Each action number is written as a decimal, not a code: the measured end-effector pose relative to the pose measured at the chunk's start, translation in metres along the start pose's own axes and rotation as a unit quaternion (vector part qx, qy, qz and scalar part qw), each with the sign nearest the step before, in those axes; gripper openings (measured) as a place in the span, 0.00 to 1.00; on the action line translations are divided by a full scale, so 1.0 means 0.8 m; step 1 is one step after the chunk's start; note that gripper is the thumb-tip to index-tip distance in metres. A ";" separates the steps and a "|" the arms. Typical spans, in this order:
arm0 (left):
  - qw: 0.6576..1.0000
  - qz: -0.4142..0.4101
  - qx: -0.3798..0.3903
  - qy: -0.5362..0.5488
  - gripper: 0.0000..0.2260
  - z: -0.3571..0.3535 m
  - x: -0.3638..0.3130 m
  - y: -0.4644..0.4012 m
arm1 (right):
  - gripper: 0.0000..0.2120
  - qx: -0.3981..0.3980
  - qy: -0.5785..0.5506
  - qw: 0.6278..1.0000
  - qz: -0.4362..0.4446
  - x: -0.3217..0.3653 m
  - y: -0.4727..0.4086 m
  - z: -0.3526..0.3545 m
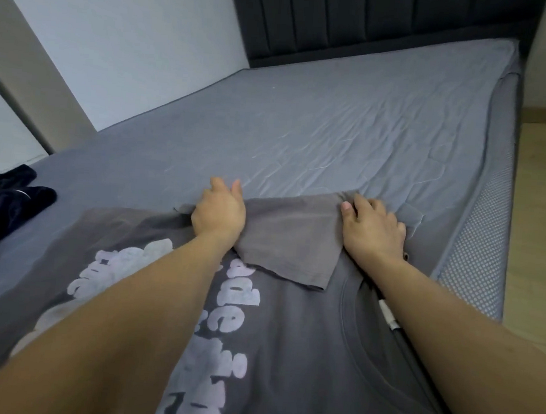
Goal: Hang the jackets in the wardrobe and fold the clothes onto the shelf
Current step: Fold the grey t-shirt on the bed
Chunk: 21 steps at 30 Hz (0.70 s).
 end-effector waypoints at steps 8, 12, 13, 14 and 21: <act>0.962 0.160 0.195 0.101 0.24 -0.029 0.032 -0.004 | 0.21 0.000 0.053 0.999 -0.007 0.001 -0.004 -0.004; 0.869 0.233 0.385 0.205 0.08 -0.029 0.083 0.029 | 0.20 -0.003 0.074 0.997 0.002 0.003 -0.003 -0.004; 0.873 0.223 0.390 0.190 0.10 -0.022 0.088 0.032 | 0.19 -0.004 0.076 0.997 0.004 0.004 -0.004 -0.005; 0.901 0.189 0.365 0.141 0.09 -0.012 0.089 0.030 | 0.19 -0.005 0.077 0.997 0.005 0.004 -0.004 -0.004; 0.962 -0.171 0.038 -0.208 0.24 0.022 0.015 0.065 | 0.22 0.007 0.084 0.996 -0.003 0.009 -0.002 -0.003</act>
Point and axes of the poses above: each hand's wrist, its own y-axis away from the middle knuckle, its own z-axis out of the back of the hand, x = y × z, the point moved 9 cm from there along -y, towards the middle knuckle, and after that the axes turned 15 degrees about z, right-handed, at the moved point
